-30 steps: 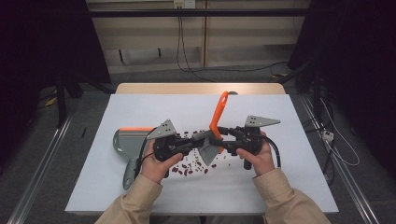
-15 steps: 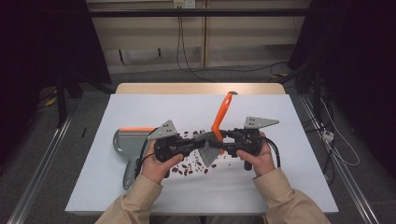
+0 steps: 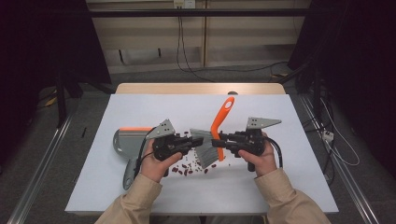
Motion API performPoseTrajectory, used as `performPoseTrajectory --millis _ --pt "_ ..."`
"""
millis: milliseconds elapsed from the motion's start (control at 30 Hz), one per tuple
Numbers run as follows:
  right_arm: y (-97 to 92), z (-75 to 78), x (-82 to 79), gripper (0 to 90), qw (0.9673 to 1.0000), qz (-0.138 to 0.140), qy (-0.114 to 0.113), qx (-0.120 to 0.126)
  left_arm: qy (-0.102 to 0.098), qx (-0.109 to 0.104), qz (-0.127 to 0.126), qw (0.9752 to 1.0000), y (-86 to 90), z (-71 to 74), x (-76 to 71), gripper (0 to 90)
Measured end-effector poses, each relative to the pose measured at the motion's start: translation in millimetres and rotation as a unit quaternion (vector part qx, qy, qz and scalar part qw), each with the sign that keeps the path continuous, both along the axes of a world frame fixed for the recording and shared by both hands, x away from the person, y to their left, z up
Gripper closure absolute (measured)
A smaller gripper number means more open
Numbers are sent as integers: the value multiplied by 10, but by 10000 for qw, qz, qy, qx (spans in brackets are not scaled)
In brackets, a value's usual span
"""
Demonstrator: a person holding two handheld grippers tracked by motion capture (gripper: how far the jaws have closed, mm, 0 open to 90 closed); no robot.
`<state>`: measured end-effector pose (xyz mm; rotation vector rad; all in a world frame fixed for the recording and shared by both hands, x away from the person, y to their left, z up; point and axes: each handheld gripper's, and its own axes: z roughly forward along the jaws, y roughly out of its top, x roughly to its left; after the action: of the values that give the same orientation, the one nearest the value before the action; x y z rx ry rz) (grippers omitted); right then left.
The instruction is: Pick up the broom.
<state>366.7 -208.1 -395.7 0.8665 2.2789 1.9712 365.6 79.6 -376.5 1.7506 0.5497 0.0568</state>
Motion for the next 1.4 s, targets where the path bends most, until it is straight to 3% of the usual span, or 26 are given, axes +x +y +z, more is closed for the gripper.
performPoseTrajectory --millis 267,400,500,667,833,1167,1400 --pt "-10 32 -16 697 9999 -77 16 -65 -131 115 105 9998 19 1 12 724" --pt "-70 32 -5 698 9995 -242 60 -182 -159 272 226 9992 47 3 13 611" --pt "-139 28 5 699 9988 -411 133 -211 -145 346 367 9986 77 18 13 475" --pt "-244 46 4 699 9969 -694 203 -315 -222 452 504 9975 137 35 15 343" --pt "-350 95 -15 700 9945 -931 220 -417 -244 569 587 9963 193 35 12 267" --pt "-535 136 -32 700 9892 -1257 293 -694 -198 585 711 9956 382 8 27 150" --pt "-665 169 -20 700 9849 -1472 329 -848 -174 710 911 9932 550 -36 13 86"
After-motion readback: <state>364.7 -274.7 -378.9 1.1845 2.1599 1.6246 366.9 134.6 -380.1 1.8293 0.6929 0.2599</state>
